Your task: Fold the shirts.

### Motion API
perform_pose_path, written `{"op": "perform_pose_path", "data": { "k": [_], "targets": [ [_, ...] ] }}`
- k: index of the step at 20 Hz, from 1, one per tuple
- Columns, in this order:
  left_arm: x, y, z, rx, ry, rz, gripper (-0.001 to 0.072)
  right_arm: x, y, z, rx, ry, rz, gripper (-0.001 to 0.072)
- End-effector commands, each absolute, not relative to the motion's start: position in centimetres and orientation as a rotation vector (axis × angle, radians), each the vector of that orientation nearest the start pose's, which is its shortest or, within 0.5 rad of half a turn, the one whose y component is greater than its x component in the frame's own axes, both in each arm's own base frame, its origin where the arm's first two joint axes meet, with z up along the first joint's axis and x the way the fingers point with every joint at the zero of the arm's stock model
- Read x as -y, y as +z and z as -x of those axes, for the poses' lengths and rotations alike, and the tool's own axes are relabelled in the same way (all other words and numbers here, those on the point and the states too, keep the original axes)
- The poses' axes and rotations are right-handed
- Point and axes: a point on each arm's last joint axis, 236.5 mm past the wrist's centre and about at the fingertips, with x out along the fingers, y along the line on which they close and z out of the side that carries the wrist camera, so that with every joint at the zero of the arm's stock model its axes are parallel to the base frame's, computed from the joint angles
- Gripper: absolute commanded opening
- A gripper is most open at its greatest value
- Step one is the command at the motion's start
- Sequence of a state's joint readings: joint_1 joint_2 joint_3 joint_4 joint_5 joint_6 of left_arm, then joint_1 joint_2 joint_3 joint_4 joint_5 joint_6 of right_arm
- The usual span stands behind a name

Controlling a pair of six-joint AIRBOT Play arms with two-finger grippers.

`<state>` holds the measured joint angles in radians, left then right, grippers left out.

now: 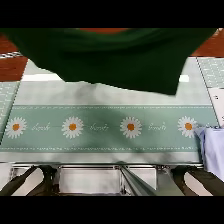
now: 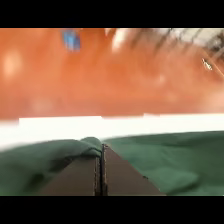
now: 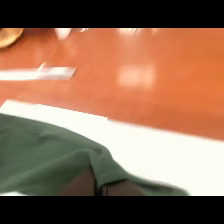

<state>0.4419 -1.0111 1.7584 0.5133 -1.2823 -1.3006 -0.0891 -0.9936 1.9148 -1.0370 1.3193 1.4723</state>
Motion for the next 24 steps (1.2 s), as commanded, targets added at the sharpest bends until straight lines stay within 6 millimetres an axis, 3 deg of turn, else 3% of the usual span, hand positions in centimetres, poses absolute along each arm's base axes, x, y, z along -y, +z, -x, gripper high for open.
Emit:
{"op": "perform_pose_path", "data": {
  "k": [1,4,7,10,13,16,18,21,24],
  "targets": [
    [6.2,48.5,-28.4,-0.104,-0.423,0.221,0.0019,-7.3,47.2,-25.9,-0.215,0.325,-0.069,0.0020],
    [4.8,49.3,-24.1,-0.061,-0.226,0.122,0.0019,-6.0,48.4,-21.2,-0.160,0.250,-0.044,0.0020],
    [3.1,49.7,-19.5,-0.023,-0.066,0.012,0.0019,-5.2,48.0,-17.4,-0.164,0.196,-0.050,0.0020],
    [-1.2,49.9,-14.5,0.012,0.101,-0.015,0.0019,-4.3,46.4,-15.2,-0.220,0.149,-0.070,0.0020],
    [-1.2,48.1,-13.1,-0.048,0.036,0.012,0.0019,-4.1,44.6,-14.5,-0.299,0.135,-0.090,0.0020],
    [-1.0,45.2,-14.7,-0.169,0.025,0.057,0.0019,-3.9,43.3,-15.2,-0.350,0.125,-0.106,0.0020],
    [-0.8,42.2,-17.5,-0.272,0.032,0.074,0.0019,-3.8,40.5,-16.9,-0.442,0.125,-0.122,0.0020],
    [0.6,35.0,-23.3,-0.492,0.006,0.098,0.0019,-4.0,33.5,-21.0,-0.634,0.139,-0.163,0.0020],
    [2.9,27.7,-29.6,-0.644,-0.057,0.135,0.0019,-4.6,26.7,-27.2,-0.736,0.178,-0.211,0.0020]
  ]
}}
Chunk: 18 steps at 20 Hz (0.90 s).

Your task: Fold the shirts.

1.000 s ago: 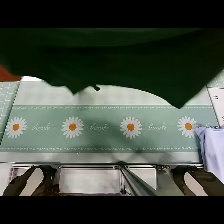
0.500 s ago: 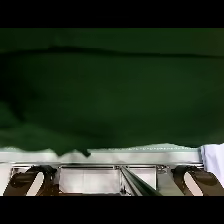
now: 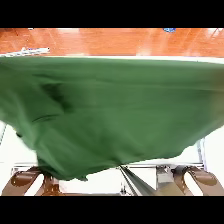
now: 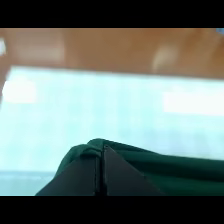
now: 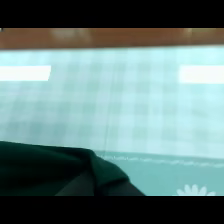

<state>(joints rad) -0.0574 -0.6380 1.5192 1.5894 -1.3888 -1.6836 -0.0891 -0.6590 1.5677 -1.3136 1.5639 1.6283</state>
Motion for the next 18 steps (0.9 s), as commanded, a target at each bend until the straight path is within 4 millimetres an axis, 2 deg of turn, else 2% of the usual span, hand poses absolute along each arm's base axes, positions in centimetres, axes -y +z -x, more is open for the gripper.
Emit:
{"op": "perform_pose_path", "data": {
  "k": [1,4,8,10,12,14,16,18],
  "targets": [
    [3.1,25.1,-31.6,-0.691,-0.045,0.158,0.0019,-4.7,24.3,-29.5,-0.773,0.185,-0.227,0.0020],
    [3.8,18.4,-38.8,-0.762,-0.041,0.181,0.0019,-4.6,18.0,-36.5,-0.872,0.199,-0.255,0.0020],
    [4.7,12.3,-48.4,-0.766,-0.041,0.219,0.0019,-4.4,9.6,-45.7,-0.944,0.189,-0.359,0.0020],
    [4.9,8.5,-51.9,-0.820,-0.032,0.218,0.0019,-5.2,6.7,-49.4,-0.959,0.227,-0.404,0.0020],
    [4.9,4.9,-54.2,-0.900,-0.013,0.235,0.0019,-5.3,4.5,-52.4,-0.981,0.236,-0.423,0.0020],
    [4.9,1.9,-55.4,-0.989,0.003,0.273,0.0019,-5.1,3.1,-54.7,-0.992,0.228,-0.440,0.0020],
    [5.3,0.0,-55.8,-1.058,-0.003,0.309,0.0020,-5.0,2.0,-56.1,-1.003,0.222,-0.459,0.0020],
    [5.4,-0.6,-55.6,-1.090,-0.011,0.341,0.0019,-5.2,1.2,-56.0,-1.031,0.226,-0.461,0.0020]
  ]
}}
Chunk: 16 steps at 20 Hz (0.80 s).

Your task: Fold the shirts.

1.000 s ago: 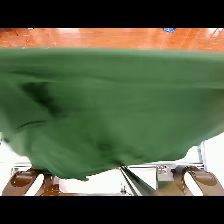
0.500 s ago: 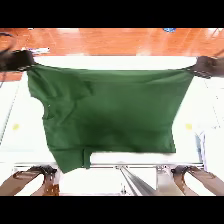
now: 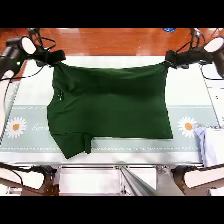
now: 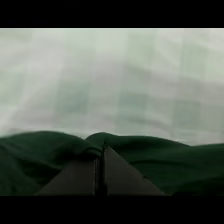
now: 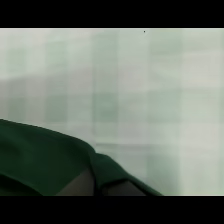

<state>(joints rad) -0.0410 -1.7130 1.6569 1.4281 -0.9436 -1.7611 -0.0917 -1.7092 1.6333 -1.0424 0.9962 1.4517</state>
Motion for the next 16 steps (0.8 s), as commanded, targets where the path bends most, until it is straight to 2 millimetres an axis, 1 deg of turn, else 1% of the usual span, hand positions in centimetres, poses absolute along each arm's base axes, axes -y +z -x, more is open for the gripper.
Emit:
{"op": "perform_pose_path", "data": {
  "k": [1,2,4,5,9,11,12,14,16],
  "targets": [
    [5.3,-0.5,-55.4,-1.095,-0.013,0.352,0.0019,-5.2,0.9,-55.6,-1.051,0.230,-0.453,0.0020],
    [5.3,-0.1,-55.2,-1.101,-0.033,0.348,0.0019,-5.4,0.8,-55.1,-1.075,0.245,-0.445,0.0020],
    [5.6,0.6,-53.8,-1.133,-0.152,0.251,0.0019,-5.5,0.7,-53.5,-1.130,0.282,-0.412,0.0020],
    [5.3,0.5,-52.5,-1.181,-0.180,0.218,0.0019,-5.4,0.6,-52.5,-1.165,0.299,-0.404,0.0020],
    [4.0,-1.2,-46.6,-1.419,-0.270,0.175,0.0019,-4.7,-0.5,-47.2,-1.381,0.372,-0.388,0.0020],
    [3.5,-2.8,-44.0,-1.522,-0.284,0.189,0.0019,-4.5,-1.5,-44.6,-1.484,0.397,-0.359,0.0020],
    [3.3,-3.9,-42.9,-1.565,-0.282,0.204,0.0019,-4.2,-2.4,-43.7,-1.522,0.383,-0.347,0.0021],
    [3.3,-6.2,-40.3,-1.657,-0.279,0.230,0.0019,-3.9,-4.2,-42.4,-1.573,0.364,-0.347,0.0021],
    [3.3,-7.9,-38.3,-1.719,-0.292,0.237,0.0019,-3.8,-5.6,-41.6,-1.601,0.350,-0.355,0.0020]
  ]
}}
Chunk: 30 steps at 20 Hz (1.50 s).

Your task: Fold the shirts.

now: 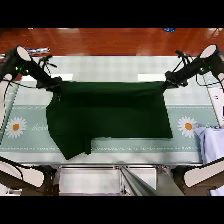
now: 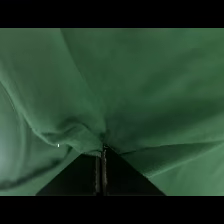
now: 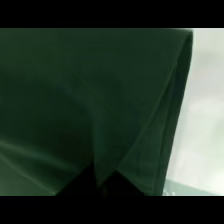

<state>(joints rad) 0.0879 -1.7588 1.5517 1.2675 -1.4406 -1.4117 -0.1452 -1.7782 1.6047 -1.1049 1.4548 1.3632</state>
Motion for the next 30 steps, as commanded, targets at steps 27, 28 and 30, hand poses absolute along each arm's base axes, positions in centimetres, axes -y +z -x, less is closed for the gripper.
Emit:
{"op": "perform_pose_path", "data": {
  "k": [27,28,30],
  "targets": [
    [0.6,-2.6,-25.4,-1.128,-0.062,0.994,0.0506,-4.5,3.1,-32.8,-1.050,0.311,-0.747,0.0417],
    [1.0,-2.7,-24.7,-1.104,-0.055,0.998,0.0507,-5.8,3.3,-31.7,-1.035,0.345,-0.771,0.0417],
    [1.8,-5.0,-22.1,-1.230,-0.036,0.932,0.0507,-6.9,3.0,-29.8,-1.040,0.368,-0.777,0.0418]
  ]
}}
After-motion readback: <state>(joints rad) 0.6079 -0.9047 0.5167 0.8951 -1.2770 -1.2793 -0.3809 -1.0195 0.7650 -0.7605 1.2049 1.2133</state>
